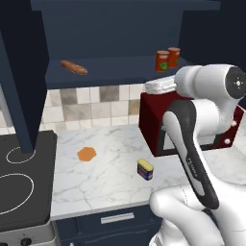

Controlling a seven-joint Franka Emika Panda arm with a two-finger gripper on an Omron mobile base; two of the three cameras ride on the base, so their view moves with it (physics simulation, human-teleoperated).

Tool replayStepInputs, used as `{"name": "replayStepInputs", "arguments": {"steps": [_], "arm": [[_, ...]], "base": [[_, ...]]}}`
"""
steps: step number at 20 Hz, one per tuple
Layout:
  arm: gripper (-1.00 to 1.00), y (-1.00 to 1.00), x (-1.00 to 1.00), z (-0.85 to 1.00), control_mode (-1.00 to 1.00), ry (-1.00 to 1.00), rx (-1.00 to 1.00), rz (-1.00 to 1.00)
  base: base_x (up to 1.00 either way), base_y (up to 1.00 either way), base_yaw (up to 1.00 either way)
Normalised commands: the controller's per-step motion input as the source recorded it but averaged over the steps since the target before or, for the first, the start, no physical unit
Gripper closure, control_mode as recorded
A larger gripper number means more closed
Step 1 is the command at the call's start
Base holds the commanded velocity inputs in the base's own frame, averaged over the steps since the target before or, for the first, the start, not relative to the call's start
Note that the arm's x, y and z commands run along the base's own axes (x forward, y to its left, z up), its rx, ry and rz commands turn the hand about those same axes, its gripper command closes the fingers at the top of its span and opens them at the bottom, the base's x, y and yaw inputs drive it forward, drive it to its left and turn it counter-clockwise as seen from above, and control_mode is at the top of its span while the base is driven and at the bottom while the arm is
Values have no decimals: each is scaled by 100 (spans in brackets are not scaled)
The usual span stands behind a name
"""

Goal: Pick the cans from the counter and place them in their designated side in the cabinet.

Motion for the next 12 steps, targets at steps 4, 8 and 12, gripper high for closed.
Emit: {"name": "replayStepInputs", "arguments": {"steps": [4,8,12], "arm": [[-100,20,-79,-23,-100,33,-18,0],[-100,5,-65,-42,-100,26,-17,5],[-100,0,-47,-51,-100,19,-12,10]], "base": [[0,0,0],[0,0,0],[0,0,0]]}}
